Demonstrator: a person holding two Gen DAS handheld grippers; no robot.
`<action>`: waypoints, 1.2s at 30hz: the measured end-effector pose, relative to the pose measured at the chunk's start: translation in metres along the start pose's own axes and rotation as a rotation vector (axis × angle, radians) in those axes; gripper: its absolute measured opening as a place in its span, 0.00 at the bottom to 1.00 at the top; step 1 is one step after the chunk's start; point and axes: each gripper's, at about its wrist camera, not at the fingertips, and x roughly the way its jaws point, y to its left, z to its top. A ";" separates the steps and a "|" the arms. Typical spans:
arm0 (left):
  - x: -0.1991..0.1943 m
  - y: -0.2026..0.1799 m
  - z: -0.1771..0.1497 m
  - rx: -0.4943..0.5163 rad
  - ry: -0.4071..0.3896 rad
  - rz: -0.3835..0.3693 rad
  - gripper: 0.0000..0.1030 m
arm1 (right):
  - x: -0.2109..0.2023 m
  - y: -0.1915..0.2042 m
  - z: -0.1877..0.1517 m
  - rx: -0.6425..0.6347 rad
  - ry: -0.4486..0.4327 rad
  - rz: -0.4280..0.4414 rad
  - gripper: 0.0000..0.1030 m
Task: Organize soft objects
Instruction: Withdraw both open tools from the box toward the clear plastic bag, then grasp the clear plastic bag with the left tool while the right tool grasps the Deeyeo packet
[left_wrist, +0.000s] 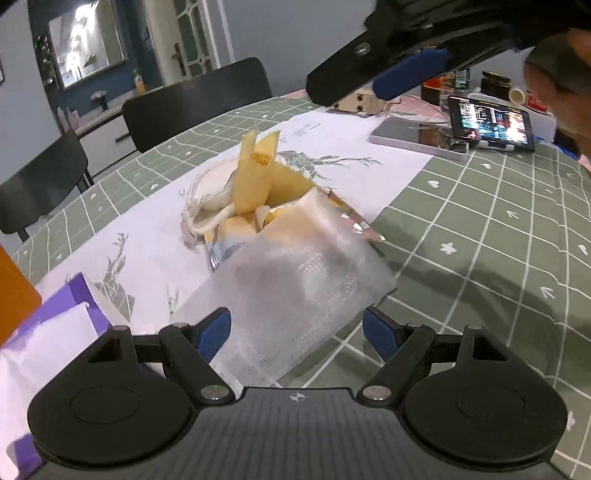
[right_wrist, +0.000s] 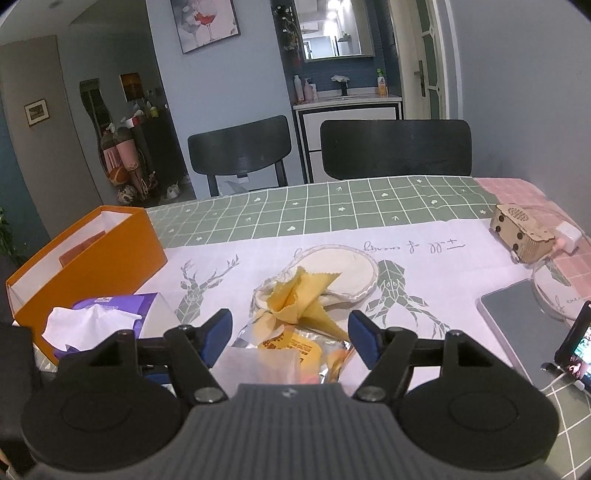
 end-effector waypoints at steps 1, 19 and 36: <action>0.001 -0.002 -0.001 0.028 -0.012 0.016 0.92 | 0.000 0.000 0.000 -0.001 0.002 0.001 0.67; 0.027 0.007 0.013 0.104 0.021 0.025 0.97 | 0.009 0.008 -0.007 -0.026 0.046 0.022 0.67; 0.034 0.026 0.022 -0.072 0.069 -0.062 0.64 | 0.016 0.009 -0.011 -0.035 0.065 0.018 0.68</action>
